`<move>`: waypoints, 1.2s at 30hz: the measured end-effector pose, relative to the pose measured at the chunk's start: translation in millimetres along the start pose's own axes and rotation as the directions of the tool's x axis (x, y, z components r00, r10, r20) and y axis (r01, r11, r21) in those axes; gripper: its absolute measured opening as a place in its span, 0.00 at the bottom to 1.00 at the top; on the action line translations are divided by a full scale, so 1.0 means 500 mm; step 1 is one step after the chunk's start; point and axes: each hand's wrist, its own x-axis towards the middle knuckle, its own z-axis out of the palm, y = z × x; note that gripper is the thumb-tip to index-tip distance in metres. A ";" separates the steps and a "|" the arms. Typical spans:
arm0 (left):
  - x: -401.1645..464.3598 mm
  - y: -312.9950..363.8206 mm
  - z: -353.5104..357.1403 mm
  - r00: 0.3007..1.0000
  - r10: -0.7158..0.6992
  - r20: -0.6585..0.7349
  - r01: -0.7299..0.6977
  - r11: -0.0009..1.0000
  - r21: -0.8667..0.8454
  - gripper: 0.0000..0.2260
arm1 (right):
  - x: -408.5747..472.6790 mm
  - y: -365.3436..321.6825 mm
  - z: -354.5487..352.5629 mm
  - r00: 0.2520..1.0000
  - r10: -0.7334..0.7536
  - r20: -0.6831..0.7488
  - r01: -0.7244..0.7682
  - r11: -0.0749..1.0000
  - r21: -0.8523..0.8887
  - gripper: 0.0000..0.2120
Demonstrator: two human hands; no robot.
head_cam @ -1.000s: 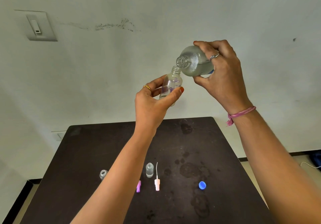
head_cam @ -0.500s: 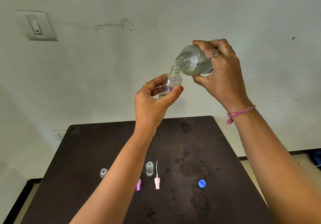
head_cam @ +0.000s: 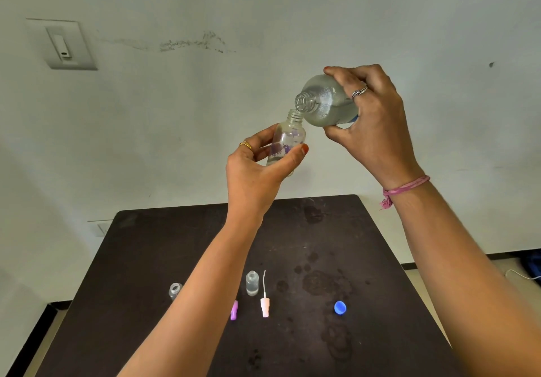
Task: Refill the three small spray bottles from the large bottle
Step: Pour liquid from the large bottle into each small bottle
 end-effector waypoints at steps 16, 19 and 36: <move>0.000 -0.002 -0.001 1.000 -0.006 -0.009 0.006 1.000 0.001 0.21 | -0.002 -0.003 -0.002 1.000 -0.001 -0.010 0.001 1.000 0.003 0.34; -0.001 -0.002 0.000 1.000 -0.004 -0.008 0.004 1.000 -0.004 0.21 | -0.002 -0.004 -0.002 1.000 -0.002 -0.010 0.002 1.000 0.001 0.34; -0.001 0.003 -0.004 1.000 0.001 -0.011 -0.001 1.000 -0.019 0.21 | 0.003 -0.007 -0.002 1.000 -0.007 -0.010 0.007 1.000 -0.007 0.34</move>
